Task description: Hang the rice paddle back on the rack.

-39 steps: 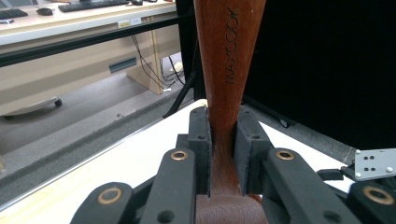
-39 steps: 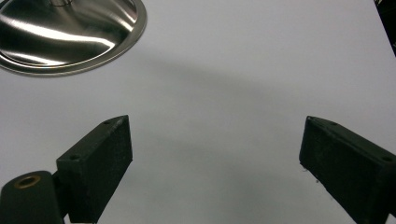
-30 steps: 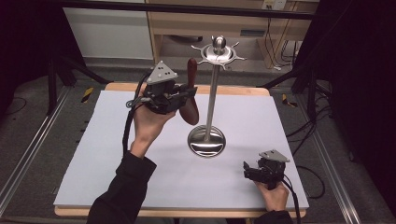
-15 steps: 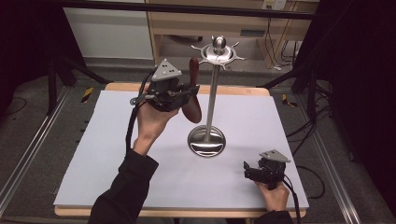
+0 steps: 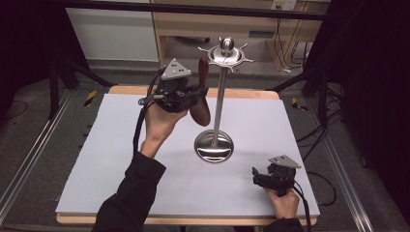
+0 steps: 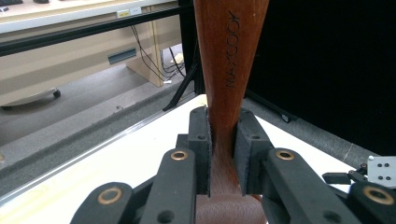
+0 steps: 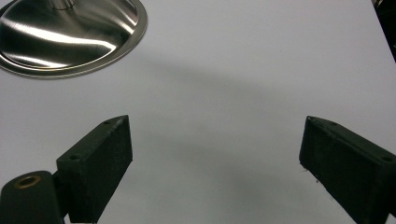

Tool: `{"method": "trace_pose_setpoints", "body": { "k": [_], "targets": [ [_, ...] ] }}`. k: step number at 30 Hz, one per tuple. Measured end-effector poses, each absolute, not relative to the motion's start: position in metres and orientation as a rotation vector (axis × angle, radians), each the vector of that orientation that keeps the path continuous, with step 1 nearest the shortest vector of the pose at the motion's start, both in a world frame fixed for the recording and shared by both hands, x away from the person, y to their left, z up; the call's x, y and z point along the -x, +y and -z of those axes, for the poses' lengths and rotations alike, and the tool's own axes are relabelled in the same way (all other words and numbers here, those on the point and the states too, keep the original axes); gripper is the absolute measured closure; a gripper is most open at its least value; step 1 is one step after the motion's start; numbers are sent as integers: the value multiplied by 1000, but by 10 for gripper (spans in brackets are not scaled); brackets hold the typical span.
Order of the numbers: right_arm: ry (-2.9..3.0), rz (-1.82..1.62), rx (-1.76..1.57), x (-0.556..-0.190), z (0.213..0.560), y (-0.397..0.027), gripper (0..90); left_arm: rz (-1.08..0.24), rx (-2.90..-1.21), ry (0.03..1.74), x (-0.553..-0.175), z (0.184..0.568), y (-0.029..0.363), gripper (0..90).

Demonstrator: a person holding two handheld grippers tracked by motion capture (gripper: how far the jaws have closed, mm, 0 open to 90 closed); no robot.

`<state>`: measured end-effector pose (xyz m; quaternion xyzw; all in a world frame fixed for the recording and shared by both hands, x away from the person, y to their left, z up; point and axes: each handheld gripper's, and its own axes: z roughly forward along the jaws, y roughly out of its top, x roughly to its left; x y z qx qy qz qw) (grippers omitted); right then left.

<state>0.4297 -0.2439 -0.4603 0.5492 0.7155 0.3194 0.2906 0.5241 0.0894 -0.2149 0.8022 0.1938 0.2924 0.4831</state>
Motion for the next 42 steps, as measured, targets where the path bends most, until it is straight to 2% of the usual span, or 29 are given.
{"method": "trace_pose_setpoints", "body": {
  "k": [14, 25, 30, 33, 34, 38, 42],
  "targets": [
    [1904, -858, -1470, -430, 460, -245, 98, -703, -1949, 458, -529, 217, 80, 774],
    [1904, -856, -1473, -429, 460, -246, 98, -748, -1906, 450, -527, 224, 81, 762],
    [1898, -867, -1475, -427, 458, -248, 98, -762, -1888, 439, -522, 223, 81, 708],
    [1890, -871, -1481, -427, 458, -250, 98, -798, -1894, 433, -517, 224, 79, 606],
    [1890, -871, -1481, -427, 458, -250, 98, -597, -1786, 660, -502, 235, 68, 593],
    [1886, -878, -1485, -426, 458, -250, 98, -598, -1805, 671, -498, 240, 70, 516],
    [1881, -878, -1488, -425, 458, -252, 98, -598, -1799, 683, -493, 245, 76, 477]
  ]
}}
